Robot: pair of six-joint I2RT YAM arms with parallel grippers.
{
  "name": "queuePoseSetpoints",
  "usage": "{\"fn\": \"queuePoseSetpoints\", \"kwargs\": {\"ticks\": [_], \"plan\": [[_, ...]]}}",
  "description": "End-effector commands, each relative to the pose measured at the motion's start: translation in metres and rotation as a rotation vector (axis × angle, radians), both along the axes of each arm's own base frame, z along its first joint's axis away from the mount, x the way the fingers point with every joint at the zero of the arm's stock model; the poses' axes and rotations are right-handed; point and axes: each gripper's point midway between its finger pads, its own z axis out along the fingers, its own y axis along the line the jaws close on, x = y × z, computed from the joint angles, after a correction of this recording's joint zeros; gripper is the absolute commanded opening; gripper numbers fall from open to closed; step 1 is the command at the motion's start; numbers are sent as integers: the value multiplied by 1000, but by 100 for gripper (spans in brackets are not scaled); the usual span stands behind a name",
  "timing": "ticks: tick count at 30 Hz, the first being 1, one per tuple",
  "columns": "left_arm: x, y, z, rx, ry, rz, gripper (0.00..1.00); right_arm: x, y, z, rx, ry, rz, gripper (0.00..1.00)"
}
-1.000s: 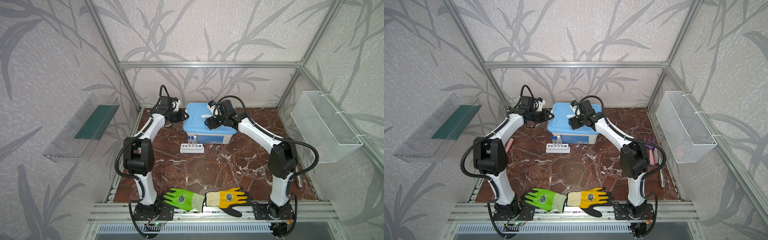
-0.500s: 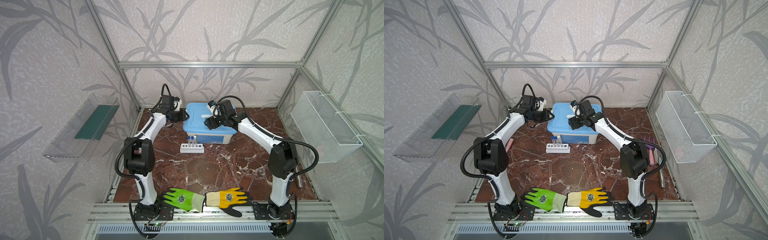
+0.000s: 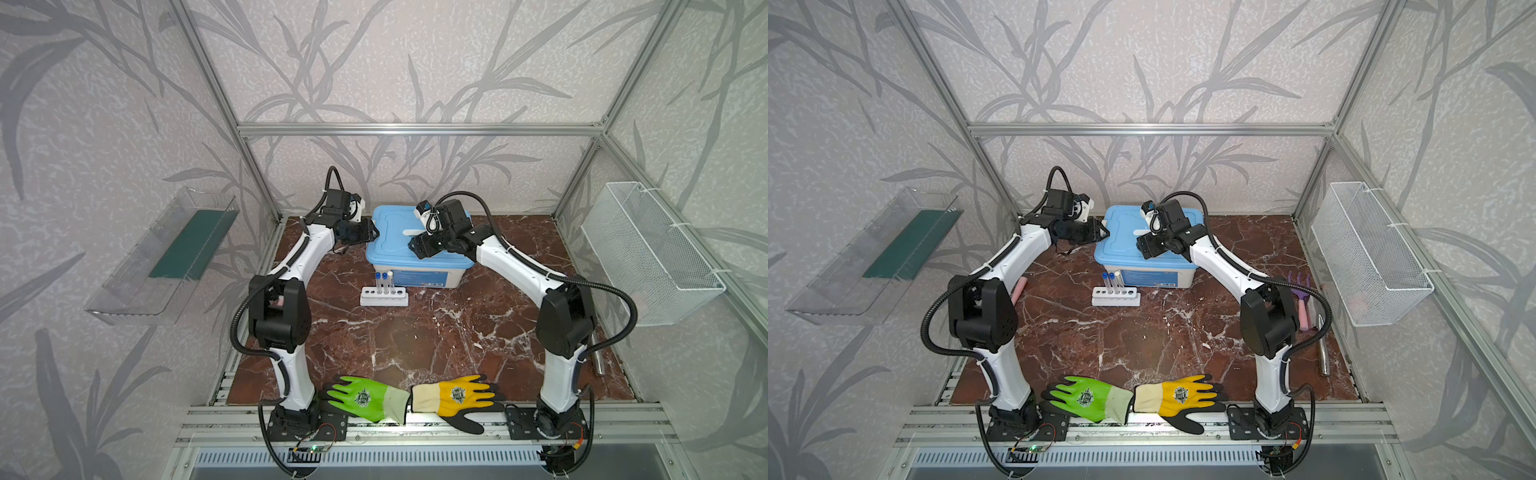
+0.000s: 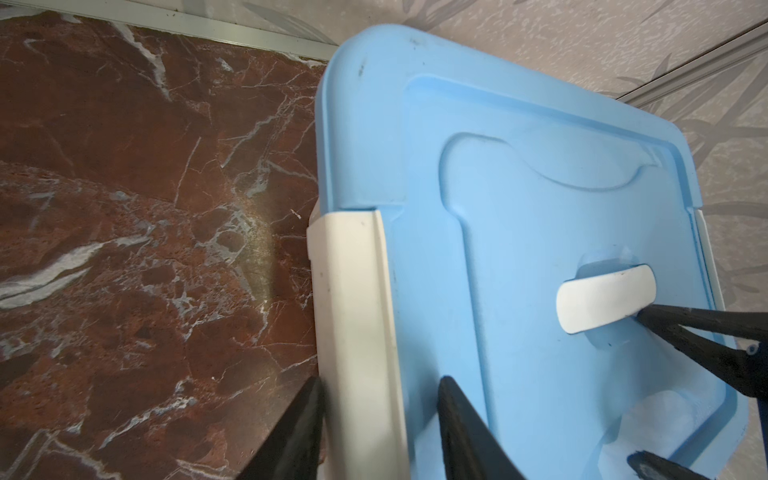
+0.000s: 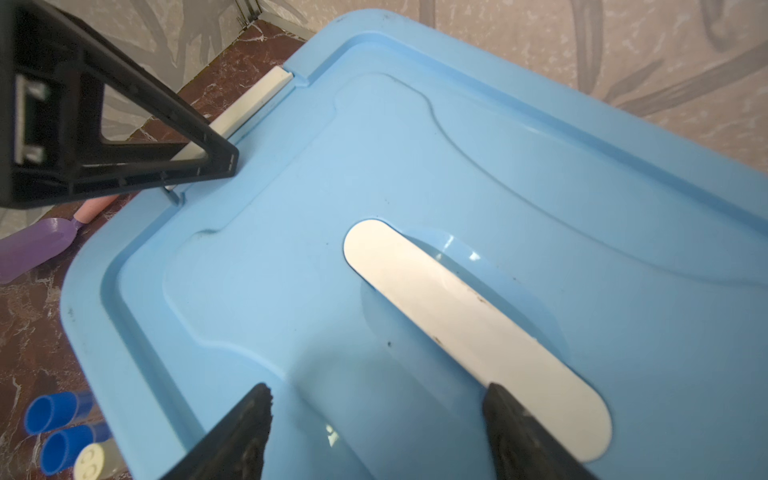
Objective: Organize the chemistry lab equipment
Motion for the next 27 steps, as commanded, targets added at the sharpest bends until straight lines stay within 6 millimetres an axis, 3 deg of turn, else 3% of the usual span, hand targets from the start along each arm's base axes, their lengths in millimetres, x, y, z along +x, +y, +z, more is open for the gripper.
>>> {"fn": "queuePoseSetpoints", "kwargs": {"ticks": [1, 6, 15, 19, 25, 27], "plan": [[-5, -9, 41, -9, -112, -38, 49, -6, 0, -33, -10, 107, -5, 80], [-3, -1, 81, 8, -253, -1, 61, 2, -2, -12, -9, 52, -15, 81], [-20, 25, 148, 29, -525, 95, 69, 8, -15, 34, -3, -84, -50, 86], [-36, 45, 159, 24, -641, 161, 70, 9, -26, 51, -20, -168, -63, 90], [-61, 79, 151, 88, -742, 289, 71, 0, -50, 91, -32, -302, -120, 95], [-70, 94, 147, 114, -781, 358, 72, -8, -64, 113, -29, -378, -157, 96]]}}
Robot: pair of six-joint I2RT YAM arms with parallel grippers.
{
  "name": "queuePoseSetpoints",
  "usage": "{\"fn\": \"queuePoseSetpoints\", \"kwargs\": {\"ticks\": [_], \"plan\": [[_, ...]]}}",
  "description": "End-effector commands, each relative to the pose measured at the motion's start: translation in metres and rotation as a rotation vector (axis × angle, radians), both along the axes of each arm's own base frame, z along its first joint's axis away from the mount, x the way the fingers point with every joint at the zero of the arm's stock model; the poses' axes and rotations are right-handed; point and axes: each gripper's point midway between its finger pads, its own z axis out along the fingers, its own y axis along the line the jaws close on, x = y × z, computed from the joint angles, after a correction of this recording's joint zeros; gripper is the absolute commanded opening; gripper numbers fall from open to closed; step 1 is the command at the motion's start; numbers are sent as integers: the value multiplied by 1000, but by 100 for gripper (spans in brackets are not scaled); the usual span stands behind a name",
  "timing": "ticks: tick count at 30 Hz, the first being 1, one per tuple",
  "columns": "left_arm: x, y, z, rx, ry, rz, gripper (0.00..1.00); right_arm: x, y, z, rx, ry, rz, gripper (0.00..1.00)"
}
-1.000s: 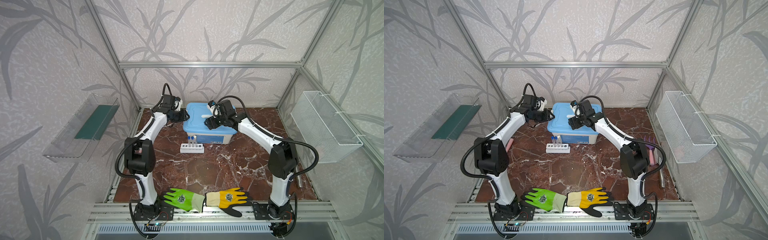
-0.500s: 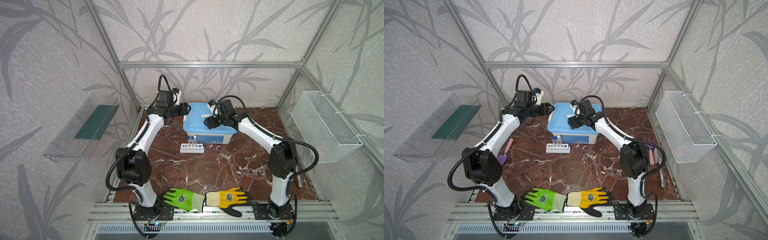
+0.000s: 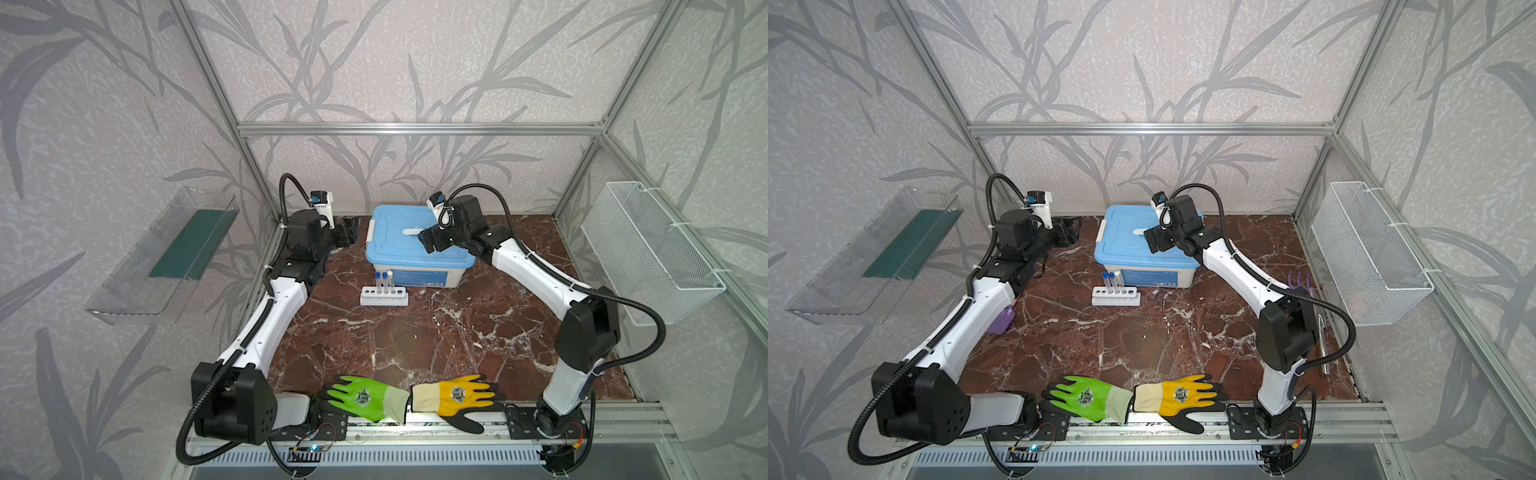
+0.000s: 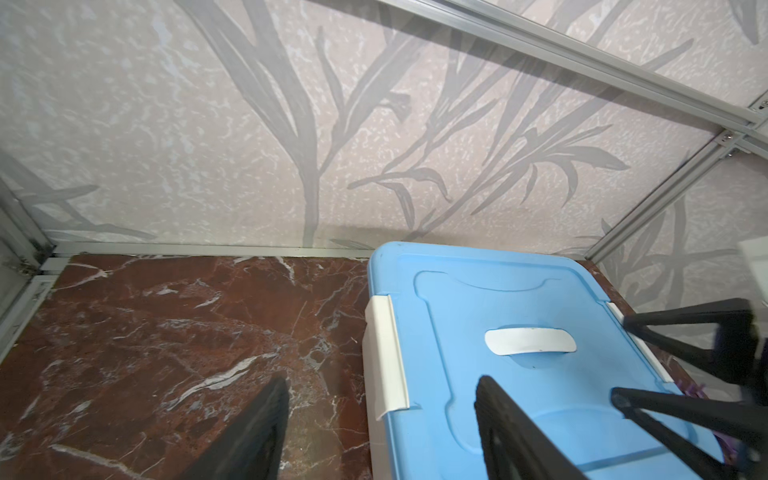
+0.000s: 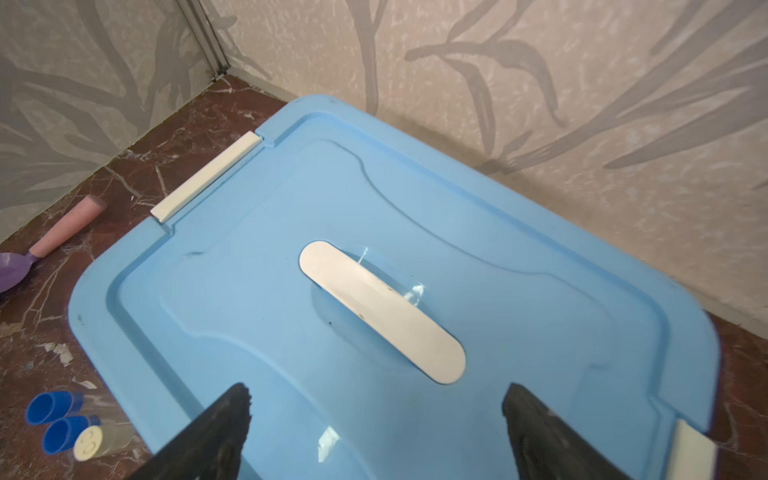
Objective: Organize the chemistry lab equipment
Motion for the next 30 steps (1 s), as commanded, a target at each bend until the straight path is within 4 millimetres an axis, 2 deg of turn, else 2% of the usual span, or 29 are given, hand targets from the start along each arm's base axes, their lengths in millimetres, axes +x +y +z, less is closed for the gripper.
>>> {"fn": "queuePoseSetpoints", "kwargs": {"ticks": [1, 3, 5, 7, 10, 13, 16, 21, 23, 26, 30], "plan": [[-10, 30, 27, 23, -174, 144, 74, -8, -29, 58, 9, -193, -78, 97], [-18, 42, 20, 24, -192, 205, 79, -17, -48, 67, 0, -238, -127, 100], [-22, 46, 13, 9, -187, 228, 84, -28, -65, 67, -7, -236, -168, 99], [-25, 49, 4, -9, -179, 247, 88, -38, -83, 61, -21, -257, -216, 99], [-32, 61, -20, -21, -168, 322, 96, -54, -113, 49, -49, -298, -314, 99], [-41, 78, -49, -32, -159, 418, 97, -67, -150, 39, -44, -322, -437, 99], [-44, 81, -70, 6, -146, 428, 99, -70, -189, 15, -21, -250, -543, 99], [-63, 109, -90, 126, -127, 572, 99, -79, -262, -33, -59, -233, -827, 99], [-73, 122, -99, 165, -127, 638, 99, -83, -277, -51, -62, -234, -881, 99], [-78, 140, -114, 257, -93, 733, 99, -82, -277, -70, -93, -215, -872, 99], [-76, 143, -137, 309, -43, 734, 99, -75, -282, -98, -176, -176, -886, 99]]}}
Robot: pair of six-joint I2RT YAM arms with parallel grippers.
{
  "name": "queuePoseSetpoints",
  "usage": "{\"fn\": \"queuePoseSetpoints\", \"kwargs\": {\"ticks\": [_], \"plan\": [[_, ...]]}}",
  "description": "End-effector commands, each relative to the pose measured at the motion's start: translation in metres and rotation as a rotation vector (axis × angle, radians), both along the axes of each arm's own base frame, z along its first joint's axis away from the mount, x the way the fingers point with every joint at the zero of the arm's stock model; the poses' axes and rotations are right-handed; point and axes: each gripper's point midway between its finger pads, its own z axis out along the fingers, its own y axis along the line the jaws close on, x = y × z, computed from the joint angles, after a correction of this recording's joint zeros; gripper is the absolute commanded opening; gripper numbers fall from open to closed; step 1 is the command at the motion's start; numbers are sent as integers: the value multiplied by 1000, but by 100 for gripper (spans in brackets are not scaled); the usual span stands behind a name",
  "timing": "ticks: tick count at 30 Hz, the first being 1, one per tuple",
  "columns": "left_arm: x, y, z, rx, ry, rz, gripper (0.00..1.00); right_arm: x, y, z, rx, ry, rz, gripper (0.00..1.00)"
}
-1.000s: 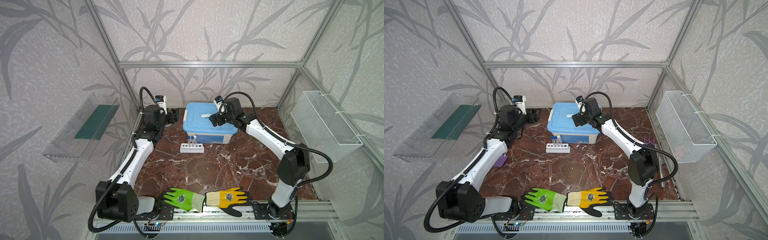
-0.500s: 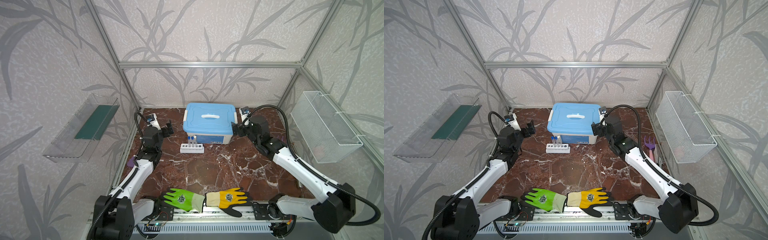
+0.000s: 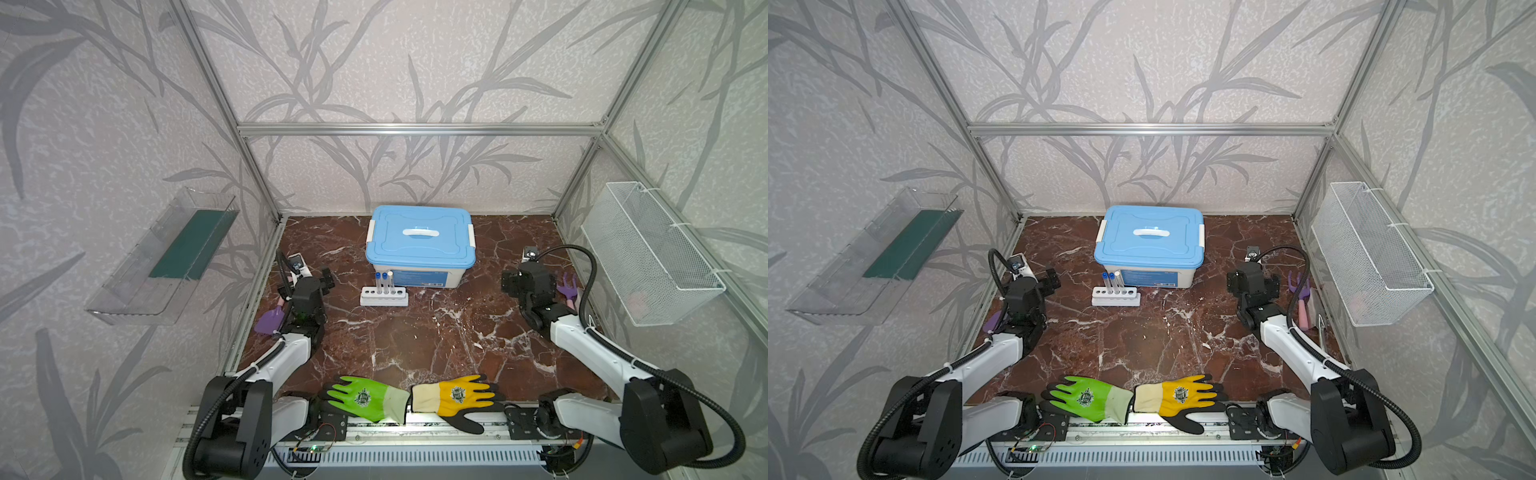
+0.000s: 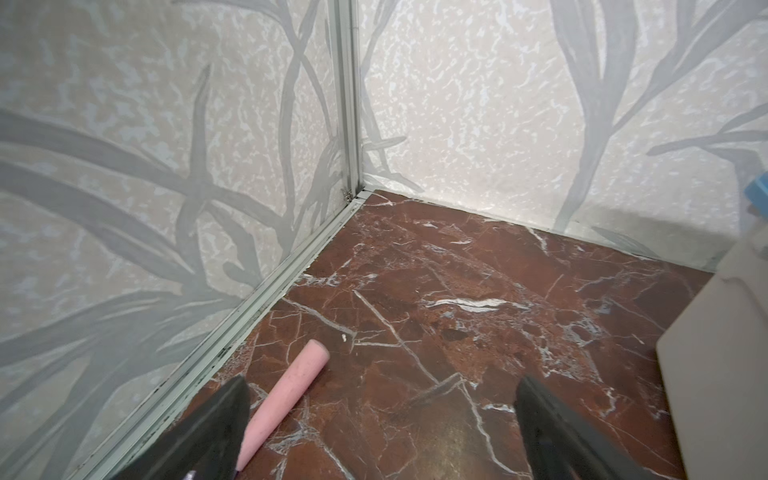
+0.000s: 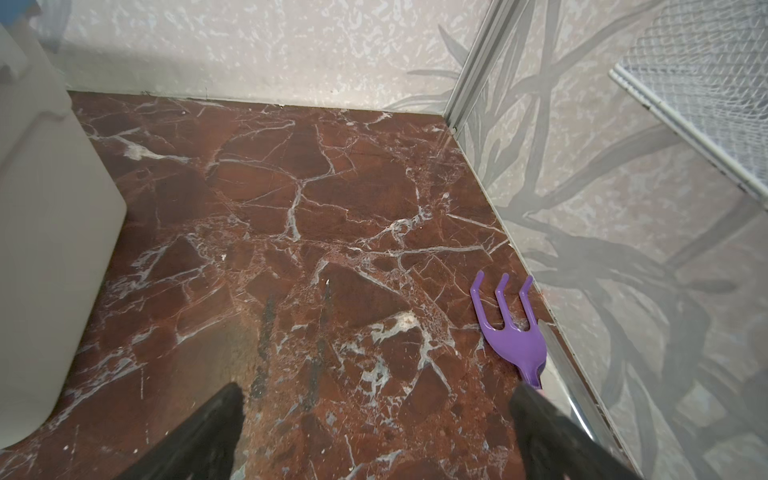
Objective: Organize the chemistry lab equipment
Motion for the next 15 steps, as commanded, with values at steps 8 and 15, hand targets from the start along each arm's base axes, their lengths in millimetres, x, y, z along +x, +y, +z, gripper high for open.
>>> {"fn": "queuePoseSetpoints", "kwargs": {"ticks": [8, 15], "plan": [[-19, 20, -36, 76, 6, 106, 99, 15, -6, -31, -57, -47, -16, 99], [4, 7, -53, 94, 2, -2, 99, 23, 7, -40, -59, -129, 90, 99]]}}
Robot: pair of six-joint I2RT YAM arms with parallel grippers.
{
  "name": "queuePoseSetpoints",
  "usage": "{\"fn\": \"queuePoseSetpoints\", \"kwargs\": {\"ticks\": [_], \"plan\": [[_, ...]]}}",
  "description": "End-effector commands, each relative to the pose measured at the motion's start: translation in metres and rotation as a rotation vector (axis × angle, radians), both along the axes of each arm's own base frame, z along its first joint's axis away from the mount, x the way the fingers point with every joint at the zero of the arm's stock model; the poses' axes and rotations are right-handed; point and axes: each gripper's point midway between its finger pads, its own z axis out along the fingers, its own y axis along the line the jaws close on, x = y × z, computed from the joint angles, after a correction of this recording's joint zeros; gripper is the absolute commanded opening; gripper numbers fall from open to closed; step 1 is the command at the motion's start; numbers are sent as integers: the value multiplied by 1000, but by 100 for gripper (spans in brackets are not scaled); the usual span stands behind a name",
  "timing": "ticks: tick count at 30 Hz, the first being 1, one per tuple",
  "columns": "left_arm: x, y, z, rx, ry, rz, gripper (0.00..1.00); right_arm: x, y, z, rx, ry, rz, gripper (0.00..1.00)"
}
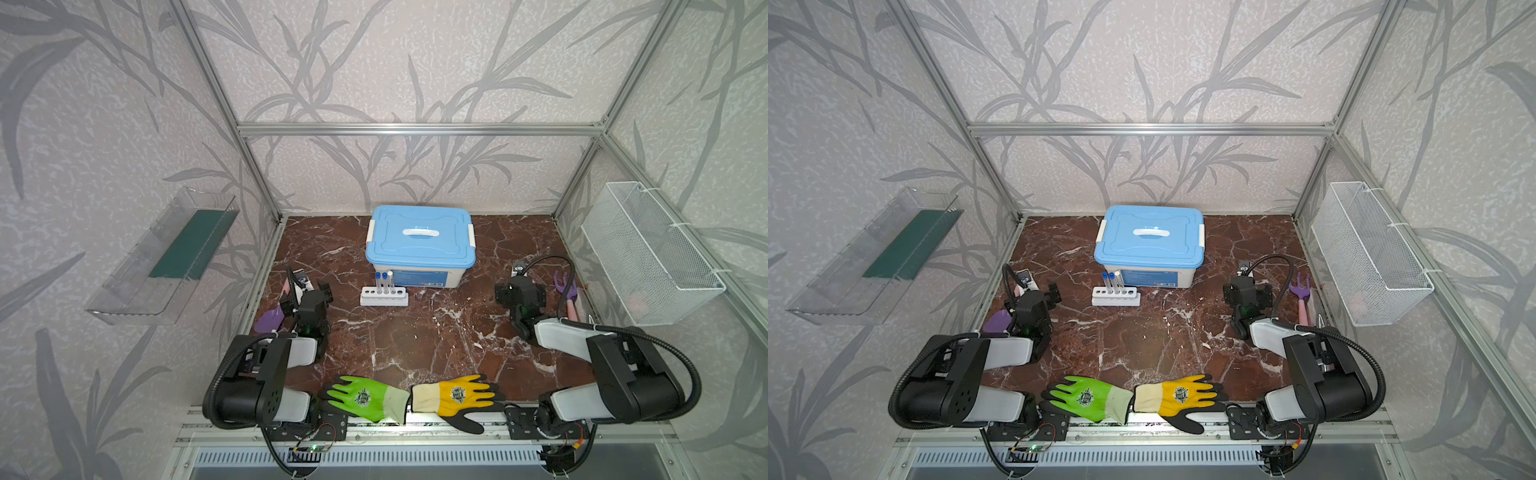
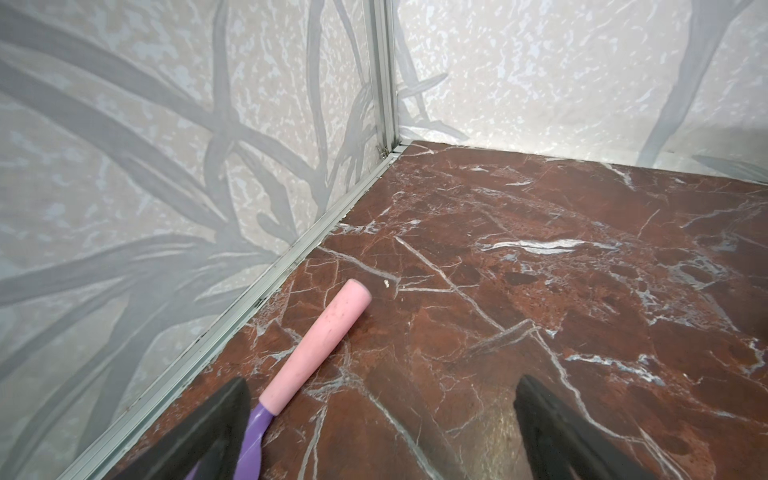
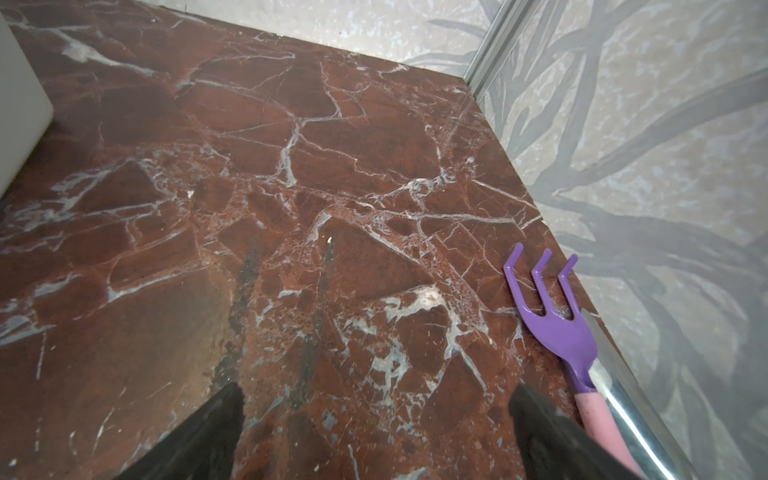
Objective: Organize the chemistry lab equipment
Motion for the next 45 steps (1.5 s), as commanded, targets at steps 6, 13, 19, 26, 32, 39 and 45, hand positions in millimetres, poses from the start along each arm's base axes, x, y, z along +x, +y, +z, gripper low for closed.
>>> {"fn": "queuePoseSetpoints", "kwargs": {"ticks": [6, 13, 19, 26, 32, 39, 45], "plan": [[35, -24, -1, 15, -20, -177, 99, 26, 13, 23, 36, -188, 105, 99], [42, -23, -10, -62, 47, -234, 99, 23, 15, 23, 65, -219, 145, 99], [43, -23, -11, -81, 46, -248, 99, 22, 15, 14, 86, -237, 167, 99], [43, -24, -10, -68, 46, -247, 99, 24, 13, 10, 120, -210, 169, 99], [43, -24, -10, -64, 47, -244, 99, 24, 13, 11, 117, -216, 171, 99], [44, -24, -11, -66, 49, -246, 99, 24, 13, 12, 115, -221, 173, 99], [44, -25, -11, -71, 48, -248, 99, 24, 13, 11, 116, -221, 173, 99]]}}
